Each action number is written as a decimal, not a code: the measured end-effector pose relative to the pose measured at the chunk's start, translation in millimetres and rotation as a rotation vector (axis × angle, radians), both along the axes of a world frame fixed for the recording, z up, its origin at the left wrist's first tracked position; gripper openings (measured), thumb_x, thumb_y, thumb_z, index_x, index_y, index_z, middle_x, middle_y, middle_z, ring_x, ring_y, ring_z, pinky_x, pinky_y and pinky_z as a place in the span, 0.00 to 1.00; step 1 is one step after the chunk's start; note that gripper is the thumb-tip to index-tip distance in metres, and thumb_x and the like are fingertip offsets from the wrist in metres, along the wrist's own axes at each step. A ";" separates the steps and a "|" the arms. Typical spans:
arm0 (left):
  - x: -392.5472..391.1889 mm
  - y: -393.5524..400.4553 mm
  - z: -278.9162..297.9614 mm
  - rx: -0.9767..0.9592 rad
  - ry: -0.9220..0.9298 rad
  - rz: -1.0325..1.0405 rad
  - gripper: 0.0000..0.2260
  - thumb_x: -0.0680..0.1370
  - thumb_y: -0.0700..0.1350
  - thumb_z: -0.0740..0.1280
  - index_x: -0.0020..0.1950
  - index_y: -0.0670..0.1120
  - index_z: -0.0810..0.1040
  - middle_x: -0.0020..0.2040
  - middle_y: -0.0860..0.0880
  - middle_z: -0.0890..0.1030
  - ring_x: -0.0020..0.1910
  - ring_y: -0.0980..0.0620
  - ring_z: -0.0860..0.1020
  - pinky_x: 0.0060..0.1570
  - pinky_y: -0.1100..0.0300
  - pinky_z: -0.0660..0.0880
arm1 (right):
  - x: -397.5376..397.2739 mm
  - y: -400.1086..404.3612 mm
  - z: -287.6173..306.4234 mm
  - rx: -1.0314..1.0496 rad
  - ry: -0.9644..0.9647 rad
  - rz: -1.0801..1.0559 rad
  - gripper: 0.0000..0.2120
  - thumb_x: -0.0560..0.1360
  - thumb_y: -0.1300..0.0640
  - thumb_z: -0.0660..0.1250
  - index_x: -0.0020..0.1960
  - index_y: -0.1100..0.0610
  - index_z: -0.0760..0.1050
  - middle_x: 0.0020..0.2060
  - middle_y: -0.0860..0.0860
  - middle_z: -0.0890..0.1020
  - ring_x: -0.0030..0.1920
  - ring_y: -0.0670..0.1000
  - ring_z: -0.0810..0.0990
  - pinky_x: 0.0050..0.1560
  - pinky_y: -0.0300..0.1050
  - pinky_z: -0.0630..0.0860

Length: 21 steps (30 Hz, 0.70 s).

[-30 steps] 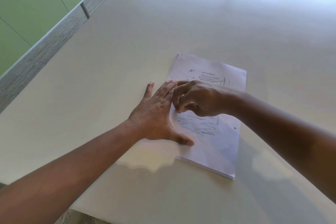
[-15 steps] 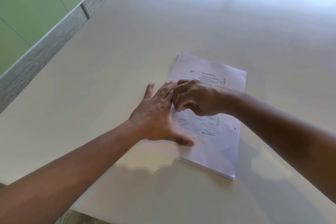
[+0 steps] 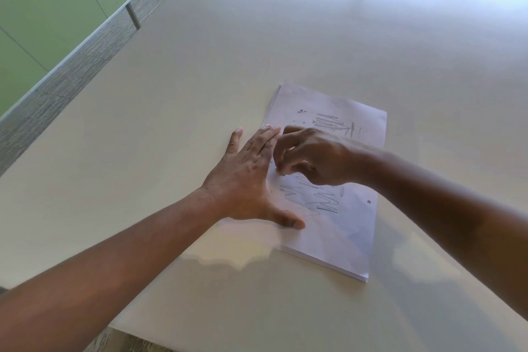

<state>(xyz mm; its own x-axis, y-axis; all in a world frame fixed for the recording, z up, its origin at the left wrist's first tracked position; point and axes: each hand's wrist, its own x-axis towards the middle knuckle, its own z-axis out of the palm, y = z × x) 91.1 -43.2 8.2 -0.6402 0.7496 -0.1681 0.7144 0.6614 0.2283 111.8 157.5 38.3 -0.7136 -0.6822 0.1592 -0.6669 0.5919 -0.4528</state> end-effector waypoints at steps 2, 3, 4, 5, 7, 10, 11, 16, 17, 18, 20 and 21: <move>0.2 0.4 0.1 0.002 0.000 -0.003 0.72 0.53 0.90 0.51 0.84 0.46 0.39 0.84 0.54 0.40 0.80 0.60 0.31 0.79 0.41 0.35 | -0.2 -1.0 -2.8 -0.014 0.028 -0.001 0.09 0.72 0.72 0.69 0.41 0.60 0.82 0.43 0.50 0.82 0.48 0.45 0.72 0.44 0.40 0.73; 0.1 -0.1 0.6 0.008 -0.006 0.000 0.72 0.53 0.89 0.52 0.84 0.46 0.38 0.84 0.54 0.40 0.80 0.60 0.31 0.79 0.41 0.35 | 0.5 1.6 -2.1 -0.012 0.024 0.007 0.09 0.72 0.73 0.69 0.41 0.61 0.83 0.43 0.50 0.82 0.48 0.43 0.71 0.45 0.37 0.72; 0.2 -0.8 0.5 0.014 -0.014 0.004 0.72 0.53 0.89 0.53 0.84 0.46 0.38 0.84 0.54 0.40 0.80 0.60 0.32 0.79 0.41 0.35 | 1.9 5.4 -0.8 0.000 0.009 0.015 0.09 0.72 0.72 0.69 0.42 0.60 0.83 0.43 0.50 0.82 0.47 0.42 0.70 0.46 0.35 0.71; 0.1 -1.4 0.7 0.016 -0.016 0.007 0.72 0.53 0.89 0.53 0.84 0.46 0.38 0.84 0.54 0.40 0.80 0.60 0.32 0.79 0.41 0.35 | 3.7 10.0 1.2 0.018 -0.012 0.022 0.09 0.72 0.72 0.69 0.42 0.60 0.83 0.43 0.50 0.82 0.46 0.43 0.71 0.45 0.36 0.72; 0.4 -1.5 1.1 0.012 -0.015 0.010 0.72 0.53 0.89 0.53 0.84 0.45 0.39 0.84 0.54 0.39 0.80 0.60 0.33 0.79 0.41 0.35 | 7.1 20.3 5.0 0.051 -0.066 0.030 0.09 0.73 0.71 0.70 0.43 0.58 0.83 0.44 0.48 0.83 0.45 0.45 0.73 0.43 0.43 0.75; 0.8 -1.2 0.9 0.008 -0.013 0.009 0.73 0.53 0.89 0.52 0.84 0.45 0.39 0.84 0.54 0.39 0.80 0.60 0.33 0.79 0.41 0.35 | 7.4 25.5 7.3 0.071 -0.094 0.035 0.09 0.73 0.70 0.70 0.43 0.57 0.83 0.44 0.47 0.83 0.45 0.46 0.73 0.42 0.46 0.75; 0.9 -1.3 0.8 0.009 -0.012 0.008 0.73 0.52 0.89 0.52 0.84 0.44 0.39 0.84 0.54 0.39 0.80 0.60 0.33 0.79 0.40 0.35 | 5.7 23.2 7.2 0.067 -0.082 0.033 0.09 0.73 0.70 0.70 0.43 0.57 0.83 0.44 0.47 0.83 0.45 0.46 0.73 0.42 0.46 0.75; -0.4 -0.4 -1.0 0.016 -0.003 -0.004 0.72 0.53 0.90 0.52 0.84 0.46 0.38 0.84 0.53 0.40 0.80 0.59 0.33 0.79 0.40 0.36 | -4.4 4.0 3.2 0.029 -0.009 0.023 0.10 0.71 0.73 0.69 0.42 0.60 0.83 0.43 0.49 0.83 0.47 0.43 0.71 0.45 0.34 0.71; 0.0 -0.3 -0.8 0.018 -0.002 -0.005 0.72 0.53 0.89 0.52 0.84 0.46 0.38 0.84 0.53 0.40 0.80 0.59 0.33 0.79 0.40 0.36 | -4.3 4.7 3.5 0.030 -0.013 0.025 0.10 0.71 0.73 0.69 0.42 0.60 0.83 0.43 0.49 0.83 0.47 0.41 0.70 0.45 0.34 0.71; 0.2 -0.8 -0.3 0.018 -0.005 -0.002 0.72 0.54 0.89 0.53 0.84 0.46 0.38 0.84 0.53 0.40 0.80 0.59 0.33 0.79 0.40 0.35 | -3.3 7.0 4.0 0.031 -0.023 0.028 0.10 0.71 0.73 0.69 0.42 0.60 0.83 0.43 0.49 0.83 0.47 0.40 0.70 0.45 0.33 0.71; 0.6 -1.5 0.1 0.015 -0.012 0.007 0.72 0.54 0.89 0.54 0.84 0.45 0.38 0.84 0.54 0.40 0.80 0.60 0.33 0.79 0.41 0.34 | 1.1 15.3 5.8 0.043 -0.059 0.029 0.10 0.72 0.72 0.70 0.43 0.59 0.83 0.43 0.48 0.83 0.46 0.43 0.73 0.44 0.39 0.74; 0.8 -1.4 0.3 0.013 -0.011 0.009 0.72 0.54 0.89 0.54 0.84 0.45 0.39 0.84 0.54 0.40 0.80 0.60 0.33 0.79 0.41 0.34 | 3.9 19.8 7.2 0.051 -0.079 0.031 0.10 0.72 0.72 0.71 0.43 0.58 0.83 0.44 0.47 0.83 0.45 0.46 0.74 0.43 0.43 0.75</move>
